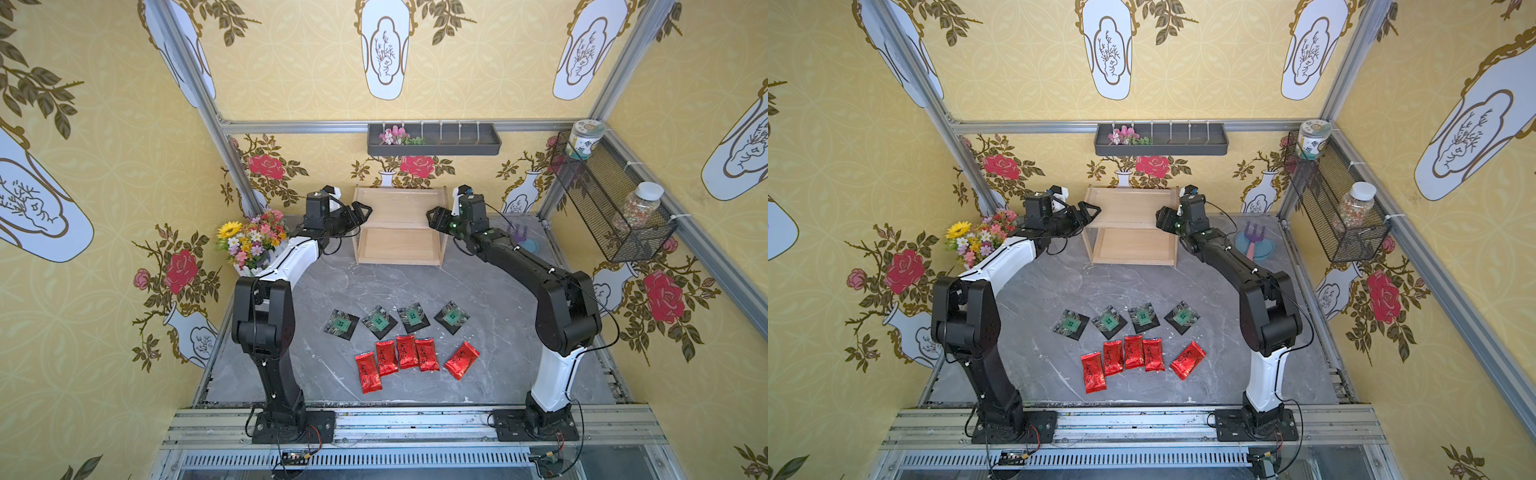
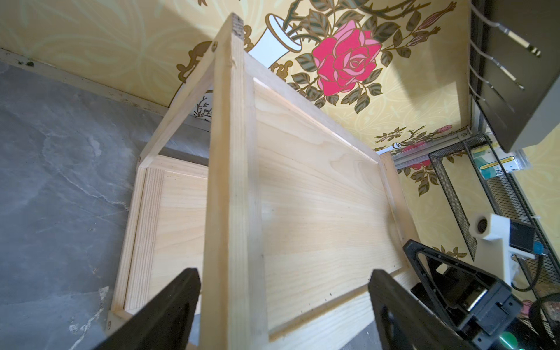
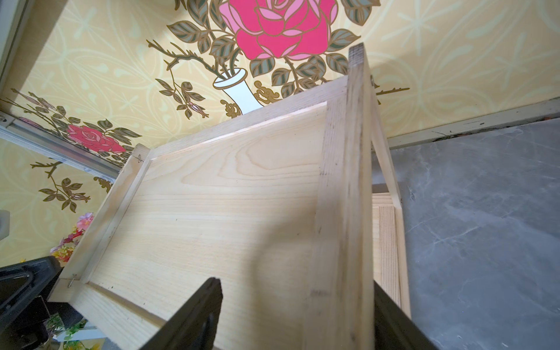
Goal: Place the tea bags on the shelf by color
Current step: Move the shelf to the center of the board.
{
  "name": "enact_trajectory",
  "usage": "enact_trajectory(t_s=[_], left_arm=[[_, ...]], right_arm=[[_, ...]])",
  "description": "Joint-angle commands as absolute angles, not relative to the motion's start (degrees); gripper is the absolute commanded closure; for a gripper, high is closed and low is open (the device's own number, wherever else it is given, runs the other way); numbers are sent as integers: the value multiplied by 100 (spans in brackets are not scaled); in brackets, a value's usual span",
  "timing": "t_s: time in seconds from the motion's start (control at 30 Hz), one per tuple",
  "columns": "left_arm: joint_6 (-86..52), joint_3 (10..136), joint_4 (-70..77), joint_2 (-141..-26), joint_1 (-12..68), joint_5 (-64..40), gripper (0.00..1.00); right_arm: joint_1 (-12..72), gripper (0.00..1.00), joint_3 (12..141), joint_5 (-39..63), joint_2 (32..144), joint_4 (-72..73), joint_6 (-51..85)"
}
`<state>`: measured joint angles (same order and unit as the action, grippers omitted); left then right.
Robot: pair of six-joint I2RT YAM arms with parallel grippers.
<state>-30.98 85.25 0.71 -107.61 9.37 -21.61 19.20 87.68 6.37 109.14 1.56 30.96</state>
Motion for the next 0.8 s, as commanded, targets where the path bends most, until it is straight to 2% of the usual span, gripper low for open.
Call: enact_trajectory(t_s=[0.0, 0.77], left_arm=[[-3266, 8348, 311, -10685, 1035, -2586, 8], [-3448, 7898, 369, -10162, 1204, -2491, 8]], right_arm=[[1942, 25, 8736, 876, 10848, 290, 3050], [1835, 20, 8547, 791, 10595, -32, 2964]])
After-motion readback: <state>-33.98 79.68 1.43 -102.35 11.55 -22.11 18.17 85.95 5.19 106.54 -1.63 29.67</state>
